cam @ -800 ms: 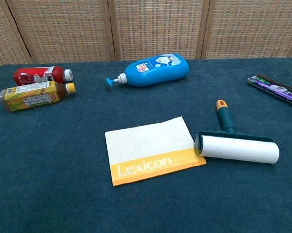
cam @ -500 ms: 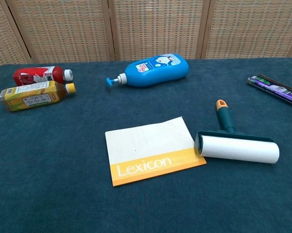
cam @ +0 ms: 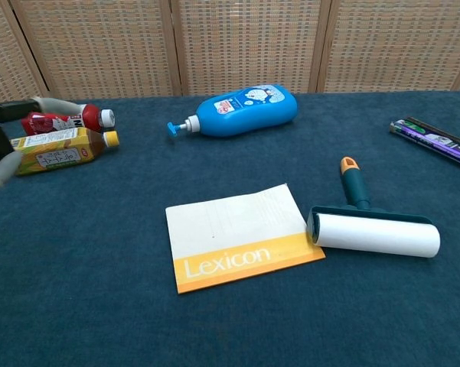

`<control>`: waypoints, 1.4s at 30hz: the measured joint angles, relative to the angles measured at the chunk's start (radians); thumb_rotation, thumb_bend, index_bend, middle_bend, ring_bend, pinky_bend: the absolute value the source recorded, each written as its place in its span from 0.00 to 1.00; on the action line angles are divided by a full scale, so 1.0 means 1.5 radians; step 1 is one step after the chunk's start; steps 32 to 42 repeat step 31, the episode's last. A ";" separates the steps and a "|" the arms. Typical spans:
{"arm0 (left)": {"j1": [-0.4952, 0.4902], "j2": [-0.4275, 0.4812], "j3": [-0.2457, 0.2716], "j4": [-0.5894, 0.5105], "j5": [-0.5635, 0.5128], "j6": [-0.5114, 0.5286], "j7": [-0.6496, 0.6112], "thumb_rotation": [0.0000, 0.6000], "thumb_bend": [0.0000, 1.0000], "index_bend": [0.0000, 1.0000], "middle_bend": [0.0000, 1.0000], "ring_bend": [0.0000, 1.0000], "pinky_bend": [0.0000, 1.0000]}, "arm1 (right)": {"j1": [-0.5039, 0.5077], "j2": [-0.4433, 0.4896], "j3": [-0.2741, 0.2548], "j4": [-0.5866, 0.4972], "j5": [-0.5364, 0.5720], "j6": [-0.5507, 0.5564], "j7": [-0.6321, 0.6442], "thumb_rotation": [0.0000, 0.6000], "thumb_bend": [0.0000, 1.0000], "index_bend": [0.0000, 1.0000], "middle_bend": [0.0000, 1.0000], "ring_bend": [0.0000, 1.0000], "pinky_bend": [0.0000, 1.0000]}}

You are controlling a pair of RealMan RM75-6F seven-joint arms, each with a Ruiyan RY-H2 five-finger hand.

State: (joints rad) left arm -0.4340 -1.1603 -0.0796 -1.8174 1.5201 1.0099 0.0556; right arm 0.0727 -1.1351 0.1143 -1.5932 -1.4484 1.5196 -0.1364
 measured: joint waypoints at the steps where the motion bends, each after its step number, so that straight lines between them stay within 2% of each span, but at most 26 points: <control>1: -0.016 -0.002 -0.005 -0.009 -0.022 -0.029 0.011 1.00 1.00 0.00 0.99 0.99 1.00 | 0.000 -0.001 0.001 0.001 0.004 -0.001 -0.003 1.00 0.00 0.00 0.00 0.00 0.00; 5: -0.094 -0.019 -0.025 -0.036 -0.157 -0.121 0.077 1.00 1.00 0.00 0.99 0.99 1.00 | 0.003 -0.006 0.005 0.006 0.018 -0.009 -0.015 1.00 0.00 0.00 0.00 0.00 0.00; 9: -0.173 -0.046 -0.033 -0.045 -0.308 -0.168 0.153 1.00 1.00 0.00 0.99 0.99 1.00 | 0.005 -0.008 0.007 0.008 0.031 -0.019 -0.022 1.00 0.00 0.00 0.00 0.00 0.00; 14: -0.286 -0.094 -0.025 -0.044 -0.514 -0.189 0.246 1.00 1.00 0.00 0.99 0.99 1.00 | 0.006 -0.008 0.010 0.008 0.045 -0.026 -0.030 1.00 0.00 0.00 0.00 0.00 0.00; 20: -0.406 -0.149 -0.001 -0.043 -0.692 -0.175 0.326 1.00 1.00 0.00 0.99 0.99 1.00 | 0.007 -0.007 0.012 0.010 0.051 -0.030 -0.026 1.00 0.00 0.00 0.00 0.00 0.00; 23: -0.444 -0.173 0.012 -0.039 -0.737 -0.168 0.339 1.00 1.00 0.00 0.99 0.99 1.00 | 0.007 -0.005 0.012 0.011 0.051 -0.031 -0.023 1.00 0.00 0.00 0.00 0.00 0.00; 29: -0.473 -0.193 0.024 -0.024 -0.767 -0.170 0.331 1.00 1.00 0.00 0.99 0.99 1.00 | 0.006 -0.003 0.010 0.011 0.049 -0.029 -0.019 1.00 0.00 0.00 0.00 0.00 0.00; 42: -0.479 -0.199 0.029 -0.020 -0.772 -0.167 0.328 1.00 1.00 0.00 0.99 0.99 1.00 | 0.005 -0.003 0.010 0.011 0.049 -0.029 -0.016 1.00 0.00 0.00 0.00 0.00 0.00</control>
